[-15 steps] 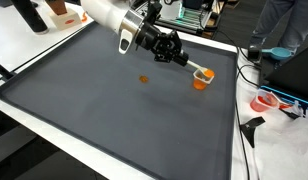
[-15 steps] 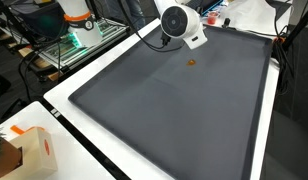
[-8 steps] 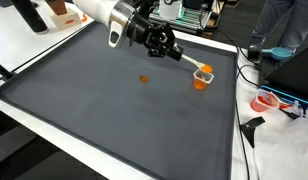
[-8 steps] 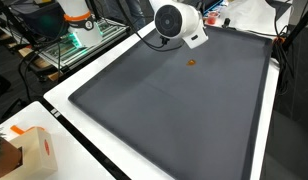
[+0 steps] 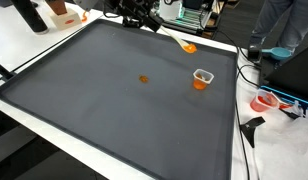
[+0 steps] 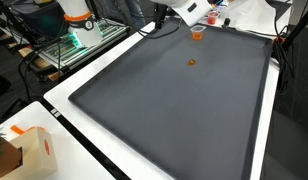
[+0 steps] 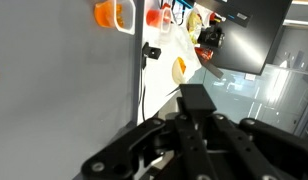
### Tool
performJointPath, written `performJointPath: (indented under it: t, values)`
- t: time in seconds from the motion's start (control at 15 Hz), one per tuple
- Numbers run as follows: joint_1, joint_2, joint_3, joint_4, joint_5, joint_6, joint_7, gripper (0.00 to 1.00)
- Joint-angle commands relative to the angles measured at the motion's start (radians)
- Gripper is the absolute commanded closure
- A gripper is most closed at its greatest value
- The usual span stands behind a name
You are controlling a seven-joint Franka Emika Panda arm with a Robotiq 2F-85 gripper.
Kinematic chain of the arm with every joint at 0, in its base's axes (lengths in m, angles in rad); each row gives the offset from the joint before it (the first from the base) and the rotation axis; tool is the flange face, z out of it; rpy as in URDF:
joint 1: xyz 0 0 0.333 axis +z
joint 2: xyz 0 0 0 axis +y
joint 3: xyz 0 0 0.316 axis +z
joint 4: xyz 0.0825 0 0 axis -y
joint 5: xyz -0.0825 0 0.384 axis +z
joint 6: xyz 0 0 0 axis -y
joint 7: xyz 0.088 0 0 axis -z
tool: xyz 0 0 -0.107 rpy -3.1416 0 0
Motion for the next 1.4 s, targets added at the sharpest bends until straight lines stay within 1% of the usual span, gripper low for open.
performJointPath:
  t: [0.0,0.33,0.47,0.73,1.33]
  values:
    - [-0.005,-0.129,-0.031,-0.070,-0.039,0.005,0.046,0.97]
    - [-0.008,-0.219,-0.058,-0.092,-0.103,0.013,0.111,0.97]
    - [-0.005,-0.243,-0.061,-0.099,-0.152,0.028,0.144,0.97]
    - [0.006,-0.269,-0.053,-0.101,-0.281,0.055,0.225,0.97]
    - [0.045,-0.295,-0.006,-0.121,-0.605,0.147,0.429,0.97]
